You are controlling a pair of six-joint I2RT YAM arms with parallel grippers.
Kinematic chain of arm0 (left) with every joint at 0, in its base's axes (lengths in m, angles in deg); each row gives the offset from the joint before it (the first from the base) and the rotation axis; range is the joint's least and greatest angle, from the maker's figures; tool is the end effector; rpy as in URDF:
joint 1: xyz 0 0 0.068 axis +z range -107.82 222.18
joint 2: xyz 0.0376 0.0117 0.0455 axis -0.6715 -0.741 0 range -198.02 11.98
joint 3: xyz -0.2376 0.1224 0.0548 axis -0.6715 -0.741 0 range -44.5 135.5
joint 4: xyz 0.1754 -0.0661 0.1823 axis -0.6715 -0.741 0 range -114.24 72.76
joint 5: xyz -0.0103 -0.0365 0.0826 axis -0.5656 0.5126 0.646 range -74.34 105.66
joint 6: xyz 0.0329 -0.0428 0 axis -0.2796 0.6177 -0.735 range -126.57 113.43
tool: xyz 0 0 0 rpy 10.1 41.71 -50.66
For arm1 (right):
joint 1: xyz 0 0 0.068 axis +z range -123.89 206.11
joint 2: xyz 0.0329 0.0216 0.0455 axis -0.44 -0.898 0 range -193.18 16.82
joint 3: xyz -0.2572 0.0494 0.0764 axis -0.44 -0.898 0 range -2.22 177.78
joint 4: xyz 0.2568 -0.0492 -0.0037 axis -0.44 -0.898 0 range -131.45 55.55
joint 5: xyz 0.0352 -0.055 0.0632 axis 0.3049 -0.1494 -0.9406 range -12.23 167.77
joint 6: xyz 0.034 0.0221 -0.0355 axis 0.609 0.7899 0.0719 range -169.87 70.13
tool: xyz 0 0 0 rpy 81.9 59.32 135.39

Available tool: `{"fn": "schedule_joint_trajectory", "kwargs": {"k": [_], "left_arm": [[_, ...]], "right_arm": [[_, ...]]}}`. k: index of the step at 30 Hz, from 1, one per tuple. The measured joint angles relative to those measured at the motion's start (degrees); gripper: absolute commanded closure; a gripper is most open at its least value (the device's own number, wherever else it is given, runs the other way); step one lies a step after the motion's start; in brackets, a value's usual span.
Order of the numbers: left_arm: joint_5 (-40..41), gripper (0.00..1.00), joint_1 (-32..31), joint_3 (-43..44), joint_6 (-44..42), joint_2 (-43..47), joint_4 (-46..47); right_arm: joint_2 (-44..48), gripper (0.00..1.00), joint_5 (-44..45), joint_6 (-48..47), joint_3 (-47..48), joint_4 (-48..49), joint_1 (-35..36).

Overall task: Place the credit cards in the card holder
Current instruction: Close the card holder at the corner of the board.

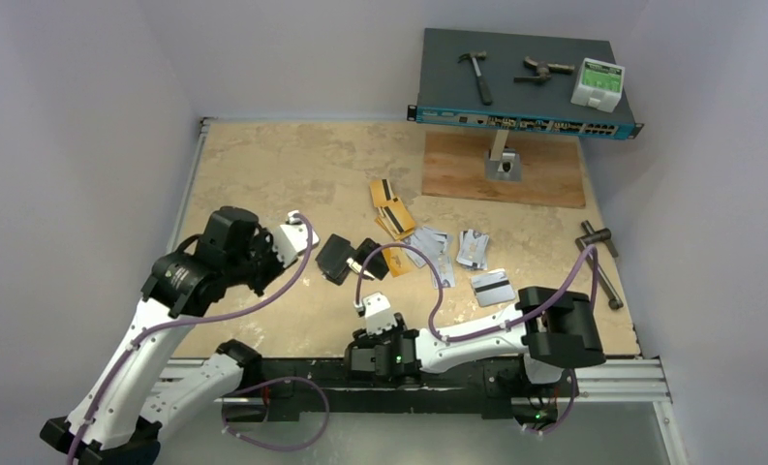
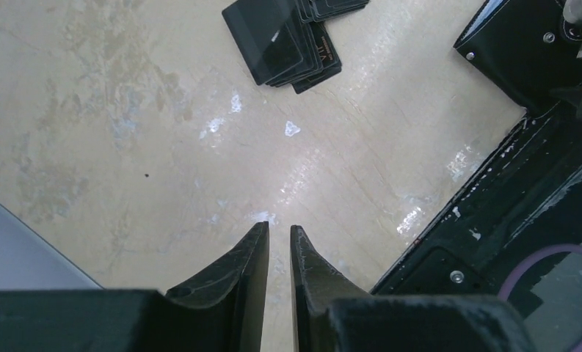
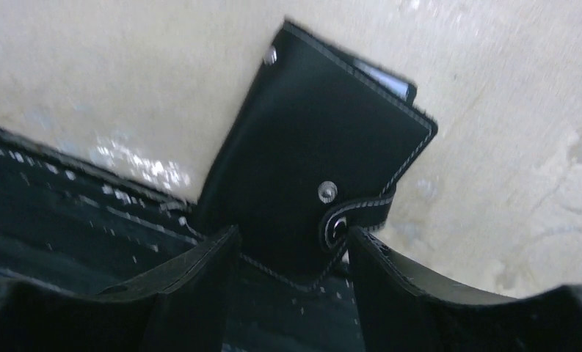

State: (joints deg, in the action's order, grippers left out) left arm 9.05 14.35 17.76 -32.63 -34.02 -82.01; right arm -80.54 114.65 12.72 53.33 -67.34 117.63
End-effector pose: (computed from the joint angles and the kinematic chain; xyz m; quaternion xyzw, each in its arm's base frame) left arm 0.1107 -0.0632 0.3476 0.4413 0.8230 -0.0594 0.3527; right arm 0.0133 0.3040 0.1579 -0.1942 0.9209 0.0528 0.3338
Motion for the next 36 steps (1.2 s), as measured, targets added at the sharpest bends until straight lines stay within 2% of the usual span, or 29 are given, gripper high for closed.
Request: {"fn": "schedule_joint_trajectory", "kwargs": {"k": [8,12,17,23,31,32,36], "left_arm": [[-3.1,0.87,2.2,1.3,3.2,-3.8,-0.9],[-4.8,0.89,3.1,1.3,4.2,-4.6,-0.9],[-5.8,0.91,3.8,1.2,4.7,-5.5,0.0],[-6.9,1.00,4.9,-0.4,5.1,-5.0,1.8],[-10.1,1.00,5.0,-6.9,2.9,-3.0,4.9],[-10.4,1.00,5.0,-7.7,2.4,-2.3,5.2],[-11.1,1.00,5.0,-10.4,0.9,0.7,5.7]], "right_arm": [[3.8,0.52,-9.9,-1.6,0.3,-12.2,-1.0],[9.1,0.53,-11.8,-2.3,0.3,-13.8,-3.4],[12.6,0.61,-12.5,-3.4,0.3,-14.1,-6.2],[8.2,0.62,-13.1,-6.1,2.1,-14.0,-8.8],[4.4,0.61,-14.0,-8.0,5.0,-12.4,-10.9],[4.2,0.62,-14.0,-8.2,5.2,-12.3,-11.1],[2.3,0.76,-14.1,-9.1,6.6,-11.7,-12.1]]}}
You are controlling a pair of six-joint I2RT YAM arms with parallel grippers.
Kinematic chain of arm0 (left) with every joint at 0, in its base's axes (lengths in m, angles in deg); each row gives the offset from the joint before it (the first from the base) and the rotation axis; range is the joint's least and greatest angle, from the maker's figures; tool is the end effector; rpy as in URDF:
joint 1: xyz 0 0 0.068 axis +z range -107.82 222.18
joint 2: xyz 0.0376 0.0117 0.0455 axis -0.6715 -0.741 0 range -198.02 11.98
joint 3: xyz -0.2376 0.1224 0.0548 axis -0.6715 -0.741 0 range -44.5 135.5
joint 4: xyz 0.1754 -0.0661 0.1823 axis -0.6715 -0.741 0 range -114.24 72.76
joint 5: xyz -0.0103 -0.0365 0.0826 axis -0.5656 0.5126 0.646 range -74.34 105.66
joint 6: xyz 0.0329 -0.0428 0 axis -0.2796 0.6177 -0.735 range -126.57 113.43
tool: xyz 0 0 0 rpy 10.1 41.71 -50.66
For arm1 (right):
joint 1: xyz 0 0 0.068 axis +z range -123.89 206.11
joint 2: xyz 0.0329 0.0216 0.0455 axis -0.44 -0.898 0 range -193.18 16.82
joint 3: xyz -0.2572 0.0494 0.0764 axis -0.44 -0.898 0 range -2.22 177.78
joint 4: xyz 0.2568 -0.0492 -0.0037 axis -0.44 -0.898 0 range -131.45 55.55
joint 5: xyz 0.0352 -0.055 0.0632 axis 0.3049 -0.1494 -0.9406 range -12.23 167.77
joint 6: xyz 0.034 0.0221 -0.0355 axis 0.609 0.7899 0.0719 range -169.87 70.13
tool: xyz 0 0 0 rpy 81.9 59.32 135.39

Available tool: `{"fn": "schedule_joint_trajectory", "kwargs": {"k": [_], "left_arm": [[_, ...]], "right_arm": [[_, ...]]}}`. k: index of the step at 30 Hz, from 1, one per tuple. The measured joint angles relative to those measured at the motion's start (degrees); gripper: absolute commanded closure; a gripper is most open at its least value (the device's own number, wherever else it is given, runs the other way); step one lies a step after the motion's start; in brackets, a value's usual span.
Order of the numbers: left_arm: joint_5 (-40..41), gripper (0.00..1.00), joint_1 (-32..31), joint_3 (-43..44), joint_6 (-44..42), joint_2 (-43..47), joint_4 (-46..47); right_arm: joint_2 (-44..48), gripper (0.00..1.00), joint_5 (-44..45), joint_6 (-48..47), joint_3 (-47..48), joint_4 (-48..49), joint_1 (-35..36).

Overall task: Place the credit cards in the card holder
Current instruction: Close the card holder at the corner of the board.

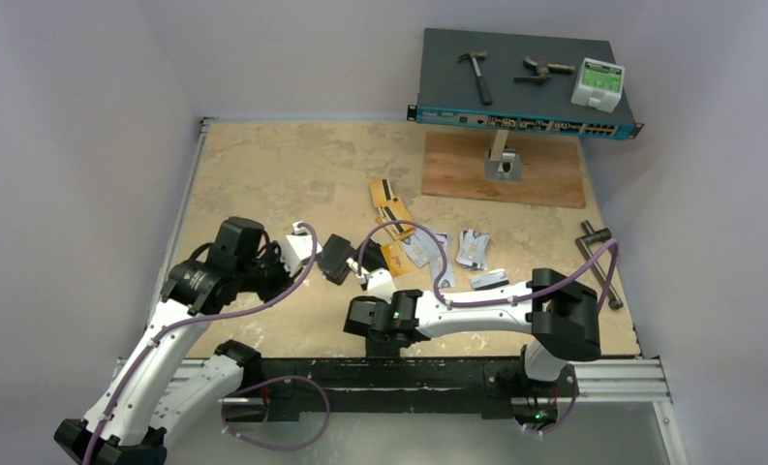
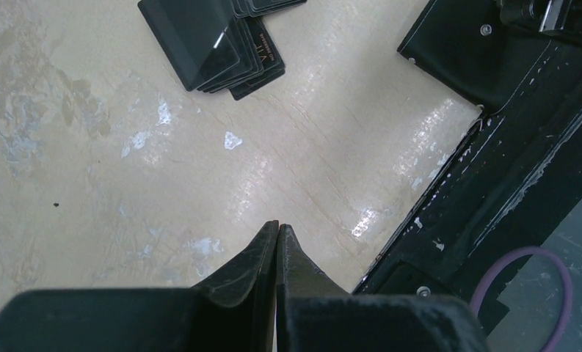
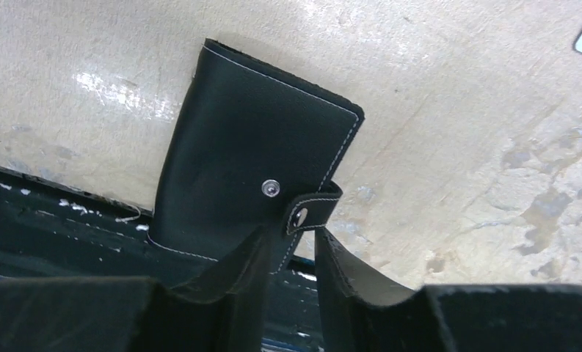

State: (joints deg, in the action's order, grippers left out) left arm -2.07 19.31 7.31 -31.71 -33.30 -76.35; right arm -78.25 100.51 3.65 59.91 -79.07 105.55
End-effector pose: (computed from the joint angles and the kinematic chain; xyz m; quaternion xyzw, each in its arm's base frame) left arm 0.1214 -0.0631 0.3028 0.4260 0.8348 -0.1397 0.3197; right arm 0.0693 0.2970 0.1893 -0.1979 0.9545 0.0191 0.2221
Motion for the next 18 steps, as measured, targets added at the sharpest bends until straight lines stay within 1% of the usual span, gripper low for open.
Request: {"fn": "schedule_joint_trajectory", "kwargs": {"k": [1,5,9,11,15,18], "left_arm": [[0.0,1.00,0.0,-0.4,-0.2,0.4,0.0],[-0.1,1.00,0.0,-1.0,-1.1,0.7,0.0],[-0.2,1.00,0.0,-1.0,-1.5,0.5,0.0],[-0.4,1.00,0.0,-1.0,-1.4,0.3,0.0],[-0.7,1.00,0.0,-1.0,-1.5,0.2,0.0],[-0.8,1.00,0.0,-1.0,-1.6,0.2,0.0]], "right_arm": [[-0.6,0.77,0.0,-0.3,0.3,0.2,-0.1],[-2.3,0.86,0.0,-0.8,0.9,0.3,-0.4],[-2.5,0.89,0.0,-1.1,1.3,0.0,-0.5],[-2.5,0.86,0.0,-1.1,1.9,-0.4,-0.7],[-2.5,0.78,0.0,-1.2,3.3,-1.2,-0.7],[-2.5,0.77,0.2,-1.4,4.0,-1.7,-0.7]]}}
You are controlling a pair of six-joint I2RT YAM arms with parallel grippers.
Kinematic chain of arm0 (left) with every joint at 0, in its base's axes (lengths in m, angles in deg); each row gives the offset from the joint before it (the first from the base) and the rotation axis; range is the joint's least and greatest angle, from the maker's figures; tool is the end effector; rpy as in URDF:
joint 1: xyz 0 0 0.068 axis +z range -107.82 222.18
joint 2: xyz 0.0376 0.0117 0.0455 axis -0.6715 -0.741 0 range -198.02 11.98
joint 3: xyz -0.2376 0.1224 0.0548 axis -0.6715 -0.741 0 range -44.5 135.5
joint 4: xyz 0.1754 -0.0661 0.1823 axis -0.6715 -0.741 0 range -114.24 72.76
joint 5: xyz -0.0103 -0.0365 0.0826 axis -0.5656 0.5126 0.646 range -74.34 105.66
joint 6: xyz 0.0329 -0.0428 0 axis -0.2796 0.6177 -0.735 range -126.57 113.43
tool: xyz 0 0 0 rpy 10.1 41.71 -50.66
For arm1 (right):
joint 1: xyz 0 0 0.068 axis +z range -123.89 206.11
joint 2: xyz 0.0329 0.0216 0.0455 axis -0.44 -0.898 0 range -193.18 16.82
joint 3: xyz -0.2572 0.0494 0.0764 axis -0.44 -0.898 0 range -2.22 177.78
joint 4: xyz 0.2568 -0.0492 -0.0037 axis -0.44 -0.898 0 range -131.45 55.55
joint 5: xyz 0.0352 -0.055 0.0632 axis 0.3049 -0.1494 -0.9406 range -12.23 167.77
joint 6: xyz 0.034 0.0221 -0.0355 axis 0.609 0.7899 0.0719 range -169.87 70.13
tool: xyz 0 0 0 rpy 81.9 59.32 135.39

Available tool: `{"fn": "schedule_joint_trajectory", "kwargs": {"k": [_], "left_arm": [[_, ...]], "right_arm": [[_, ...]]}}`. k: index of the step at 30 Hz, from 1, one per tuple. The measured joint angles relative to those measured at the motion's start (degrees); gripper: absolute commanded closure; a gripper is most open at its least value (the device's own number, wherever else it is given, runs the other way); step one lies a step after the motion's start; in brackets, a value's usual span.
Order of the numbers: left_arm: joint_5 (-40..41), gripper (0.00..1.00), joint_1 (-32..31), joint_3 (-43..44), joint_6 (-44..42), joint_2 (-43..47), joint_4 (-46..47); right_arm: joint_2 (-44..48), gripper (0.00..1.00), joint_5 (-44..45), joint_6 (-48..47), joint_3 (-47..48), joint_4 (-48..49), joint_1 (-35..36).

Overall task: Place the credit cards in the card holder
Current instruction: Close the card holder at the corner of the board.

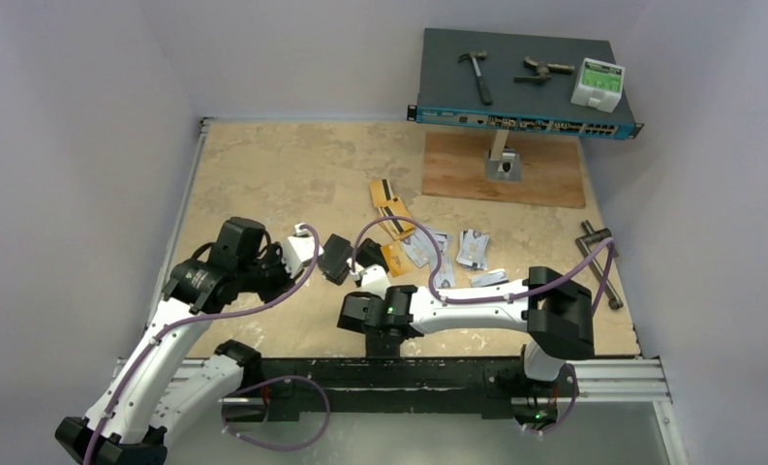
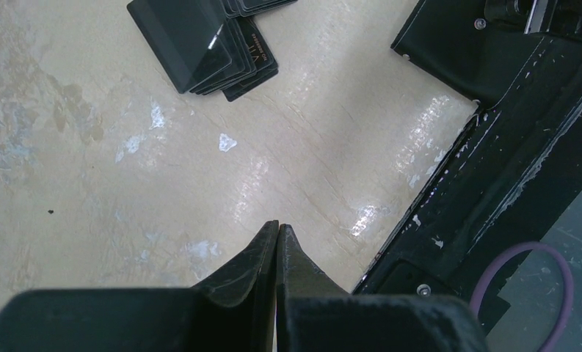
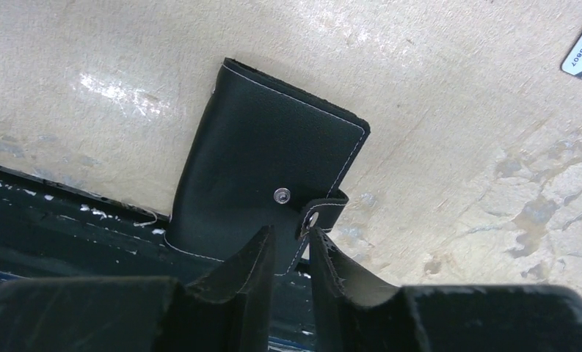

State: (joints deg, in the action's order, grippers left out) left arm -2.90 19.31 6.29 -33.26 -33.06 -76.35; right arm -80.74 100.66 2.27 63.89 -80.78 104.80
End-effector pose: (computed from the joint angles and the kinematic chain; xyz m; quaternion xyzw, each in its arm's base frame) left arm 0.1204 -0.0632 0.2980 0.4388 0.8293 -0.1427 0.3151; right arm 0.0759 0.3089 0.1942 -0.2034 0.9533 0.0127 0.2228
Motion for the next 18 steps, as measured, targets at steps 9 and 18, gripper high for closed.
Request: {"fn": "schedule_joint_trajectory", "kwargs": {"k": [9,18], "left_arm": [[-0.3,1.00,0.0,0.0,0.0,0.0,0.0],[-0.4,1.00,0.0,0.0,0.0,0.0,0.0]], "right_arm": [[0.0,0.79,0.1,-0.3,0.8,-0.9,0.0],[-0.4,0.84,0.8,-0.3,0.8,-1.2,0.0]]}}
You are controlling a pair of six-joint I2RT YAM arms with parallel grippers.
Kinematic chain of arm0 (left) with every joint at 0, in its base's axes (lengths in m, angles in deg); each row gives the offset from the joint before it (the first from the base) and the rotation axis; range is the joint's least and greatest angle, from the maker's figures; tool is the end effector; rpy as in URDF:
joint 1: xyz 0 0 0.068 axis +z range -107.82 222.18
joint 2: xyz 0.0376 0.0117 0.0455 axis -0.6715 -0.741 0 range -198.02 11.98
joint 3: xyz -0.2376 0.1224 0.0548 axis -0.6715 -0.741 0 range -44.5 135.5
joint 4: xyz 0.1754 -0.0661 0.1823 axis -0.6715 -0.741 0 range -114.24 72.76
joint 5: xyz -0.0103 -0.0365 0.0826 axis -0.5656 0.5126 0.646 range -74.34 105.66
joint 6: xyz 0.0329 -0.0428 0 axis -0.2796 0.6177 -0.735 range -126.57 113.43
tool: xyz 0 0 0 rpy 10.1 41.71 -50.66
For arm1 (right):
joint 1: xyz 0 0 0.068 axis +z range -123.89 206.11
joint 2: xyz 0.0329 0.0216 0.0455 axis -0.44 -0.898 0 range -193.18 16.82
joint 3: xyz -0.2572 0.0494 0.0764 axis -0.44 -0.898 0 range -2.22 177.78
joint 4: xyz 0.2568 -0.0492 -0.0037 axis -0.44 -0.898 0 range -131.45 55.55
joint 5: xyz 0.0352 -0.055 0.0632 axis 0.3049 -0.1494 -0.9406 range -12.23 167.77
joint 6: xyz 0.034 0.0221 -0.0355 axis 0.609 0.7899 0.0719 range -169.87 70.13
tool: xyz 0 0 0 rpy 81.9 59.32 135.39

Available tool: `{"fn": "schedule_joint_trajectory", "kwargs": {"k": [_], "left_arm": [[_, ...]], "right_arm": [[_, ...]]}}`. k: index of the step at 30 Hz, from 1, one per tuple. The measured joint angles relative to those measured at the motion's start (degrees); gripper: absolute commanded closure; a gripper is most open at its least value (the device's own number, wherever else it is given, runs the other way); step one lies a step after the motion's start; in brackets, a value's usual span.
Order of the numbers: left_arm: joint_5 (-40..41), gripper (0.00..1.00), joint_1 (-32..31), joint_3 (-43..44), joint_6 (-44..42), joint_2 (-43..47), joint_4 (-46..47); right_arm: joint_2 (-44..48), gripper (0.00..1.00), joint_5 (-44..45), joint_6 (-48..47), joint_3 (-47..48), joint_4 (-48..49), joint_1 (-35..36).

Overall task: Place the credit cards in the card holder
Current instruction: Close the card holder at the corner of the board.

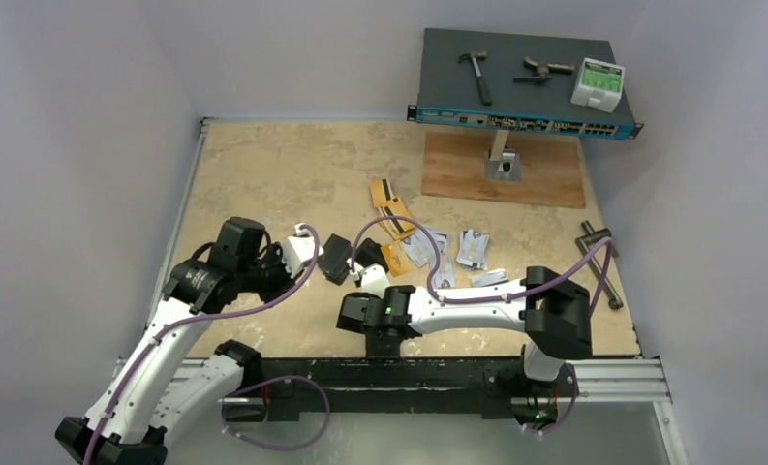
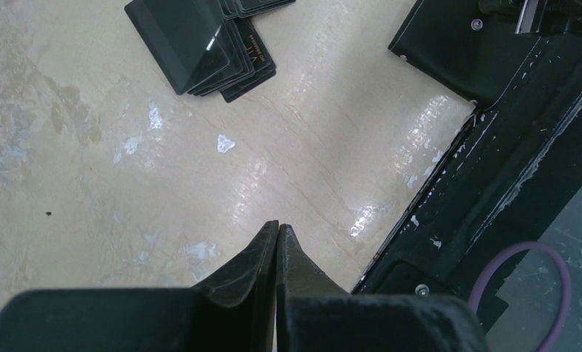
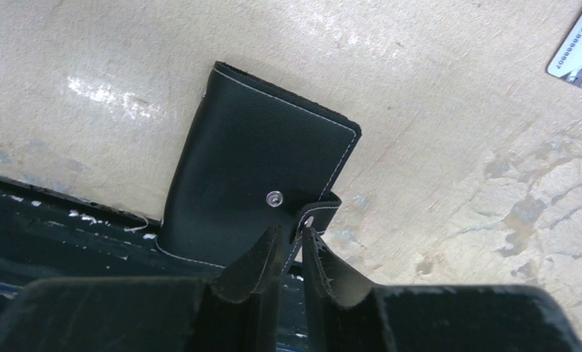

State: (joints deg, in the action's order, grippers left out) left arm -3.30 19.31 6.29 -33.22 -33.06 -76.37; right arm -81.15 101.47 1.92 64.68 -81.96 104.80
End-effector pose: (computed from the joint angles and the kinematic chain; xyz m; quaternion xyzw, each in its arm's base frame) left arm 0.1202 -0.0634 0.2981 0.4393 0.8286 -0.1461 0.3148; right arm 0.0765 0.3097 0.1954 -0.2068 0.9518 0.0028 0.2263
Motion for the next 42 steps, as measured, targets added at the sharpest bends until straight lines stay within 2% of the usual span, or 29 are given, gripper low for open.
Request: {"fn": "schedule_joint_trajectory", "kwargs": {"k": [2,4,12,14,42], "left_arm": [[-0.1,1.00,0.0,0.0,0.0,0.0,0.0],[-0.2,1.00,0.0,0.0,0.0,0.0,0.0],[-0.4,1.00,0.0,0.0,0.1,0.2,0.0],[-0.4,1.00,0.0,0.0,0.1,0.3,0.0],[-0.6,1.00,0.0,0.0,0.1,1.2,0.0]], "right_arm": [[-0.3,0.78,0.6,0.0,0.0,-0.2,0.0],[-0.5,0.78,1.0,0.0,0.0,-0.7,0.0],[-1.1,0.97,1.4,0.0,0.0,-1.2,0.0],[-1.1,0.99,1.9,0.2,0.0,-1.2,0.0],[-3.3,1.00,0.3,-3.2,0.0,1.2,0.0]]}}
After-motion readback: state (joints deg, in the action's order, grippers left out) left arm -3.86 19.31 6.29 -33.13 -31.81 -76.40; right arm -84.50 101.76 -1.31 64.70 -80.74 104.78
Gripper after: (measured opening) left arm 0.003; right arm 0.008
